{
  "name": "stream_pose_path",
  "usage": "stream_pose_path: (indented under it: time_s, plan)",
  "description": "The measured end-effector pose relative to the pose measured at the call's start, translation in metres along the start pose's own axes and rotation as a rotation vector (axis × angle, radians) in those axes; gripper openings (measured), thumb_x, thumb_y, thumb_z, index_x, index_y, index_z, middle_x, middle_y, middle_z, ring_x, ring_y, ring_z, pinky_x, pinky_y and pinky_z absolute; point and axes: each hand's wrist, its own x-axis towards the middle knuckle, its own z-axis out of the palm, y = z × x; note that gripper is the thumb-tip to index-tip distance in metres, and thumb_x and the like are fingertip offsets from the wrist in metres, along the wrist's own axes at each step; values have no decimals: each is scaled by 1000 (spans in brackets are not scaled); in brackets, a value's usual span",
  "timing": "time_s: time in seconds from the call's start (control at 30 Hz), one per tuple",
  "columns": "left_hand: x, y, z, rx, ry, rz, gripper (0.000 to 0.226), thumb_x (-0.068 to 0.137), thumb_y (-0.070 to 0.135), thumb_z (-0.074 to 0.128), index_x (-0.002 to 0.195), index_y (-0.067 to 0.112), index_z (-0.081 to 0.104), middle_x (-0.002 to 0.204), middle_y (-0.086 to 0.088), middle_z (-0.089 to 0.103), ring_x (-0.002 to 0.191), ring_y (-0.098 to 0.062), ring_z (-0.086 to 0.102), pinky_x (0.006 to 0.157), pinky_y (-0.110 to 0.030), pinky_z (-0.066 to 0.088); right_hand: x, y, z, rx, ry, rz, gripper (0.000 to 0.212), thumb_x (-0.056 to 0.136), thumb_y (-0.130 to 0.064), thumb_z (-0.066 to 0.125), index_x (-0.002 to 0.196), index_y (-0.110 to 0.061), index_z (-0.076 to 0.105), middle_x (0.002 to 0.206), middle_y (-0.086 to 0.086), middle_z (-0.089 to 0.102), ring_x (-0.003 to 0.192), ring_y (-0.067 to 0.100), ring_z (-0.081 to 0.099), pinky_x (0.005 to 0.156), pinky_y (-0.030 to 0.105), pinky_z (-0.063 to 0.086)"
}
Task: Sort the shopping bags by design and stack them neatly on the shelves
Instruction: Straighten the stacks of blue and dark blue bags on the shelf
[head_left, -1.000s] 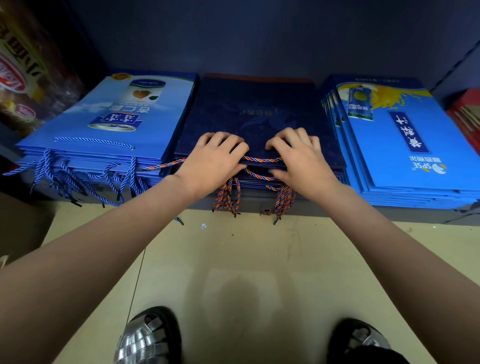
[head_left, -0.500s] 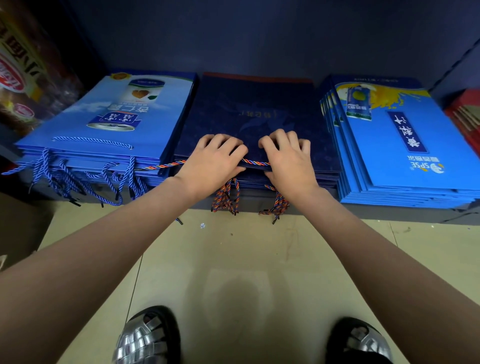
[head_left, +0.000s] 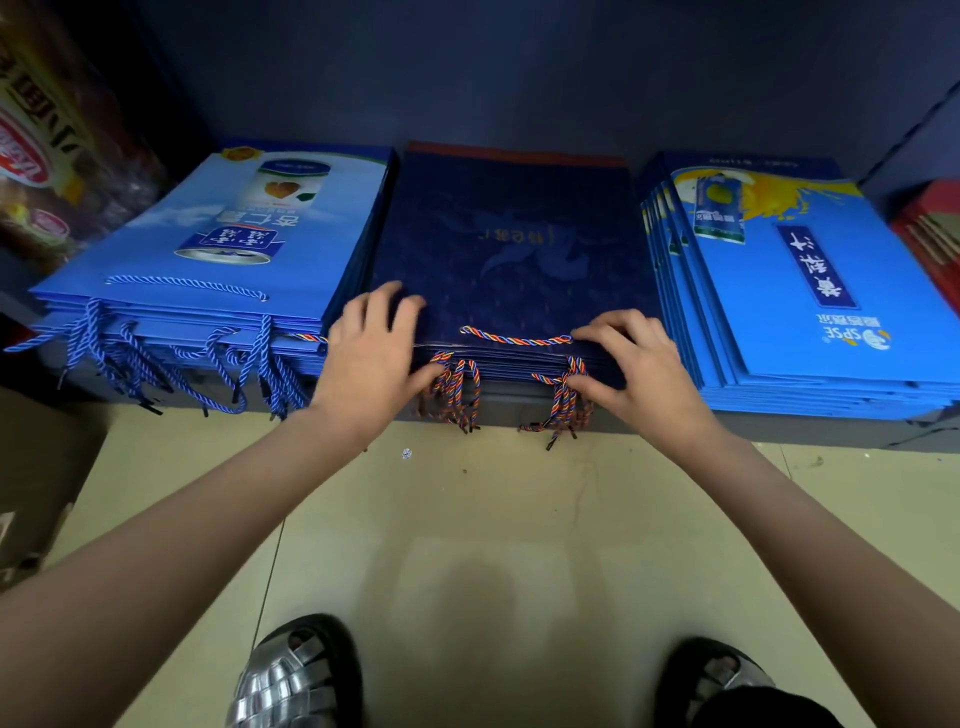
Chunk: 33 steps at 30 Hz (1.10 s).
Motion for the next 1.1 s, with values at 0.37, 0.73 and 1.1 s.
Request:
stream_pose_path:
  time_s: [0.37, 0.73, 1.1]
  plan:
    - [-74, 38, 16, -384, 2, -69, 45, 84, 20, 42, 127, 7, 47, 118, -13, 56, 108, -23, 45, 96, -32, 32, -29, -15, 13, 103, 224, 131, 32, 85, -24, 61, 112, -7, 62, 116, 13, 51, 108, 31, 48, 95, 43, 40]
    - [-23, 41, -1, -612, 107, -759, 34, 92, 36, 55, 95, 4, 69, 92, -14, 61, 90, -29, 57, 77, -32, 39, 18, -58, 28, -185, 171, -166, 39, 78, -24, 66, 115, -14, 60, 117, 9, 57, 111, 29, 47, 99, 42, 28]
    - [-48, 31, 10, 115, -422, -197, 38, 100, 38, 33, 108, 19, 65, 113, -3, 59, 109, -24, 53, 89, -32, 33, 50, -59, 12, -49, -159, -40, 43, 78, -27, 73, 116, -14, 57, 123, 5, 47, 114, 24, 38, 96, 36, 33]
